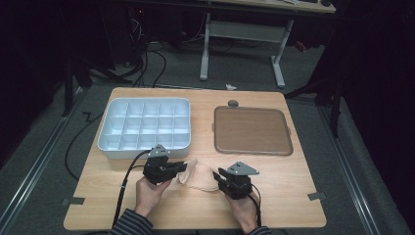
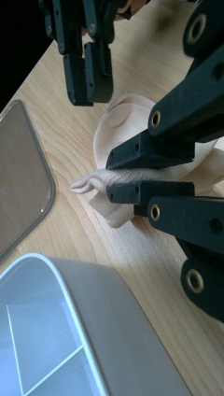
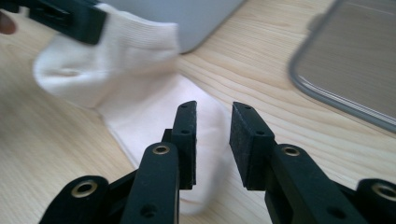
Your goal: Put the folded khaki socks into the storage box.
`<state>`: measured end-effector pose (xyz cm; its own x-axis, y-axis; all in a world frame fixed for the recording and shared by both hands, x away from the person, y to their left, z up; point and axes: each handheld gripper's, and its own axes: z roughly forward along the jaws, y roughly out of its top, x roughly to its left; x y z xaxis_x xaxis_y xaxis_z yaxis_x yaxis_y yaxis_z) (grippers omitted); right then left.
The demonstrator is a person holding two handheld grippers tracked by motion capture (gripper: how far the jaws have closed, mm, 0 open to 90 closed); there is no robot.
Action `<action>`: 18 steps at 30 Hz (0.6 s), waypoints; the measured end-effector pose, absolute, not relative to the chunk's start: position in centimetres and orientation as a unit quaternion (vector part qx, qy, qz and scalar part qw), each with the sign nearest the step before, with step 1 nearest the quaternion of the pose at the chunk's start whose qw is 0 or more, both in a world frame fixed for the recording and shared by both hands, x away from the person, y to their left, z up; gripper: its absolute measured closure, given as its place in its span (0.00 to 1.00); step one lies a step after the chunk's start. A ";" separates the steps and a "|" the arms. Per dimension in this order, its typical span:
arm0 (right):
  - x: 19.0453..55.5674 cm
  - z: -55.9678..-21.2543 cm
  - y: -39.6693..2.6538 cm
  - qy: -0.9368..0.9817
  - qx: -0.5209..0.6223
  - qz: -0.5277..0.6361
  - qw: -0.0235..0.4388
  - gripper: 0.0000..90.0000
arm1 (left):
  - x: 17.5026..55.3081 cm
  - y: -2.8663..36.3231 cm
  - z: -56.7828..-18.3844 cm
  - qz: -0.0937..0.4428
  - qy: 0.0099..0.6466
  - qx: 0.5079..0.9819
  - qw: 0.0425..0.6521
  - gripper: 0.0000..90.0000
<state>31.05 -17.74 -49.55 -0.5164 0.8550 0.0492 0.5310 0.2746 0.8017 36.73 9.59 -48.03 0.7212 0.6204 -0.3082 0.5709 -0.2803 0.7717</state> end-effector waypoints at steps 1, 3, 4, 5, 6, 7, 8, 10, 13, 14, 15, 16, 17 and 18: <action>31.0 -49.6 -18.0 0.771 0.454 0.399 0.200 0.77 | 36.7 9.6 -48.0 0.026 0.373 0.799 0.471 0.92; 30.9 -49.9 -18.2 0.769 0.459 0.397 0.199 0.74 | 36.7 9.6 -48.0 0.026 0.374 0.799 0.470 0.92; 30.7 -50.1 -18.2 0.770 0.460 0.396 0.200 0.72 | 36.7 9.5 -48.0 0.026 0.374 0.799 0.470 0.92; 30.7 -50.1 -18.2 0.770 0.460 0.396 0.200 0.72 | 36.6 9.5 -47.9 0.027 0.374 0.799 0.470 0.92; 30.6 -50.3 -18.2 0.770 0.459 0.395 0.200 0.71 | 36.5 9.5 -47.9 0.027 0.374 0.798 0.471 0.92; 30.5 -50.4 -18.1 0.770 0.460 0.394 0.200 0.70 | 36.5 9.5 -47.9 0.028 0.375 0.798 0.471 0.92; 30.5 -50.8 -18.0 0.773 0.461 0.388 0.198 0.71 | 36.5 9.4 -47.9 0.028 0.374 0.798 0.471 0.92; 30.5 -51.0 -17.9 0.774 0.463 0.385 0.195 0.72 | 36.4 9.4 -47.9 0.028 0.374 0.799 0.470 0.92; 30.9 -51.8 -17.8 0.779 0.466 0.375 0.187 0.77 | 36.3 9.2 -47.9 0.029 0.372 0.800 0.471 0.92; 31.1 -52.3 -17.8 0.781 0.467 0.371 0.184 0.82 | 36.3 9.2 -48.0 0.029 0.371 0.800 0.471 0.92; 31.2 -52.5 -17.8 0.782 0.468 0.370 0.181 0.84 | 36.3 9.1 -48.0 0.029 0.370 0.800 0.471 0.92; 31.3 -52.6 -17.8 0.783 0.467 0.369 0.179 0.86 | 36.3 9.0 -48.1 0.028 0.371 0.800 0.471 0.92; 31.3 -52.6 -17.8 0.783 0.467 0.369 0.179 0.86 | 36.3 8.9 -48.1 0.028 0.369 0.801 0.471 0.92; 31.3 -52.7 -17.7 0.785 0.466 0.366 0.180 0.88 | 36.3 8.8 -48.1 0.028 0.368 0.801 0.471 0.92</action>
